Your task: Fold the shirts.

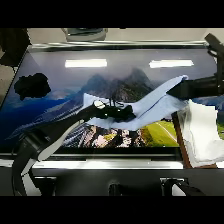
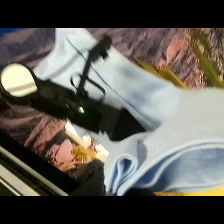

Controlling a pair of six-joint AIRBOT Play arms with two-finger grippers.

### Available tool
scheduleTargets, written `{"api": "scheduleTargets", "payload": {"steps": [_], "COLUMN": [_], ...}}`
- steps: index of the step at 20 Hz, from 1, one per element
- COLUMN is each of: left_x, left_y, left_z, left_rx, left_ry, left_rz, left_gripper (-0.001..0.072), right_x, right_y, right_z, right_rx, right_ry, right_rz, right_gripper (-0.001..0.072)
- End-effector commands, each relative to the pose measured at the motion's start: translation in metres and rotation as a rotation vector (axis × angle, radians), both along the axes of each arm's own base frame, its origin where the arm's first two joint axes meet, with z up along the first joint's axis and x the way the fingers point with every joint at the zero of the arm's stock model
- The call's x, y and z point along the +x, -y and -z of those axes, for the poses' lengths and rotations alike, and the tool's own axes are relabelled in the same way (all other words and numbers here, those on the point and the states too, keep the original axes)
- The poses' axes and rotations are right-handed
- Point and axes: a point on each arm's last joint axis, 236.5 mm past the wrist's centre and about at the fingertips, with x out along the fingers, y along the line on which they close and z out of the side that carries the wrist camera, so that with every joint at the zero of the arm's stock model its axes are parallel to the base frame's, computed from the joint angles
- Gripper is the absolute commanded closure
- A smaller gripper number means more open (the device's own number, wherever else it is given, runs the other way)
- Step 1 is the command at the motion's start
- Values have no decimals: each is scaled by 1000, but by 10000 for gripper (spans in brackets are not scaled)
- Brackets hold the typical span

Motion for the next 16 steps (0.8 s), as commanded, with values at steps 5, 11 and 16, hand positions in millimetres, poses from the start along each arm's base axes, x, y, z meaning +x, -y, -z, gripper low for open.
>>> {"api": "scheduleTargets", "payload": {"steps": [5,11,16], "left_x": [45,104,91], "left_y": [-82,-279,-377], "left_z": [-70,-222,-272], "left_rx": [175,380,487], "left_ry": [328,642,691], "left_rz": [64,-217,-360], "left_gripper": [676,674,674], "right_x": [28,73,87], "right_y": [-36,-160,-247], "right_z": [-21,17,90], "right_rx": [209,353,479], "right_ry": [63,59,-96], "right_rz": [-51,-195,-248], "right_gripper": [658,657,657]}}
